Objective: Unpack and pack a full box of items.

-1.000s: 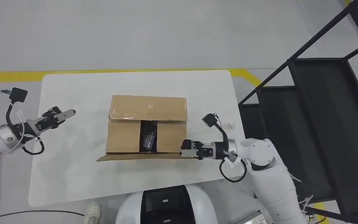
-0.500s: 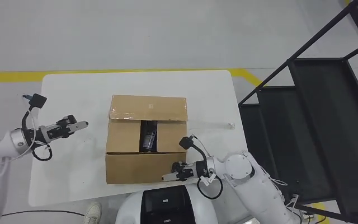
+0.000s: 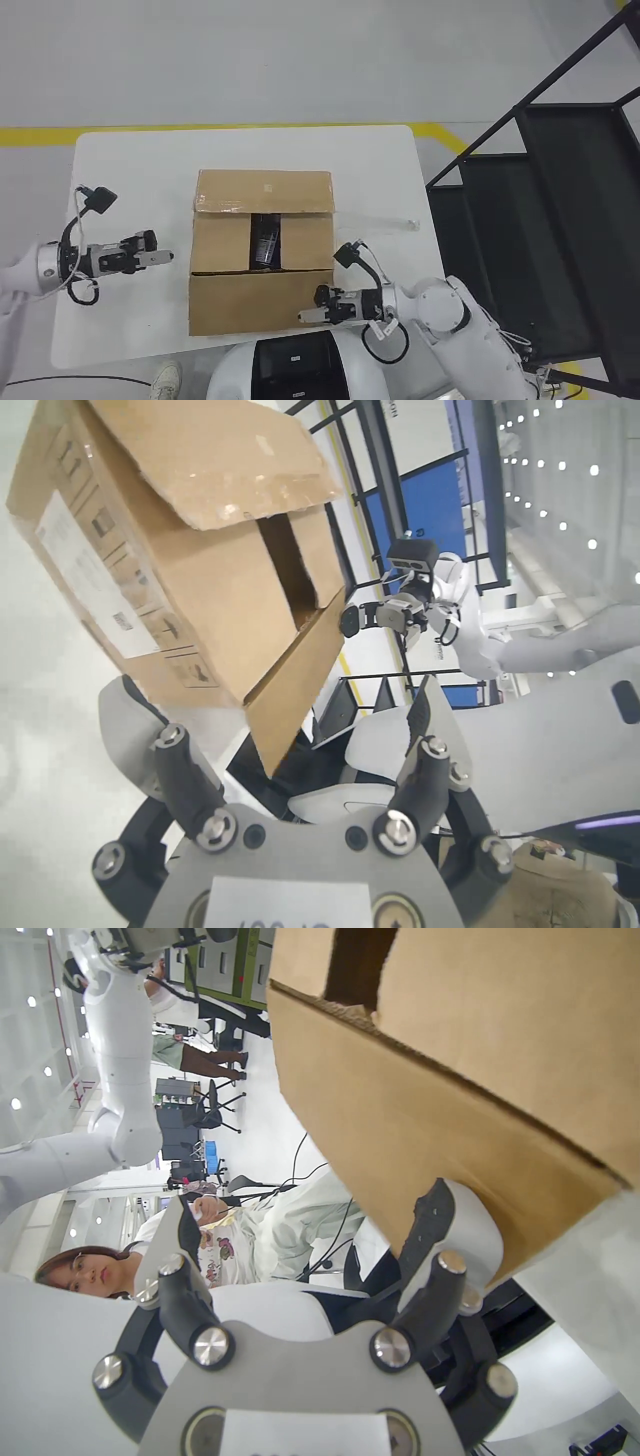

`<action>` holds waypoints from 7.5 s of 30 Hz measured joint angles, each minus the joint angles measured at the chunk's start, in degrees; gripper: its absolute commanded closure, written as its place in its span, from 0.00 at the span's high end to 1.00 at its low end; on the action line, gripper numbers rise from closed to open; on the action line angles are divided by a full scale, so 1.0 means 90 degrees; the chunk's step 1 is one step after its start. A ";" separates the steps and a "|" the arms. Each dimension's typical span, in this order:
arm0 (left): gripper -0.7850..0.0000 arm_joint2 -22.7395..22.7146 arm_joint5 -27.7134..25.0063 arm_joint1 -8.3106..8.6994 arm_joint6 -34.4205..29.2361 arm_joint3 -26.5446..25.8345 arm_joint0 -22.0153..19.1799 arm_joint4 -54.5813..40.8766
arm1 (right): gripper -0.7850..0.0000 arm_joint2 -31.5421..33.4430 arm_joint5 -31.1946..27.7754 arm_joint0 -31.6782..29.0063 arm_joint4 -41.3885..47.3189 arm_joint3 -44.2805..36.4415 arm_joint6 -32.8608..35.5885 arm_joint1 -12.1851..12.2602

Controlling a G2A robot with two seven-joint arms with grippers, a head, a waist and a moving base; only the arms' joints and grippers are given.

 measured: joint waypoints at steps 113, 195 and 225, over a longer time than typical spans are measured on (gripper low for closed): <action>1.00 0.5947 -0.0408 -0.2863 0.2610 0.8349 -0.7027 -0.0814 | 1.00 0.1590 -0.0588 -0.0834 0.2983 -0.0254 0.0091 0.0679; 1.00 0.2417 -0.0350 -0.0661 0.0351 0.3970 -0.3214 -0.2497 | 1.00 -0.1948 0.2635 0.2694 0.1297 0.0661 -0.2196 0.0182; 1.00 0.0763 -0.0305 -0.0533 0.0307 0.2487 -0.1742 -0.4330 | 1.00 -0.4705 0.1668 0.4680 0.2146 0.2257 -0.3307 -0.1044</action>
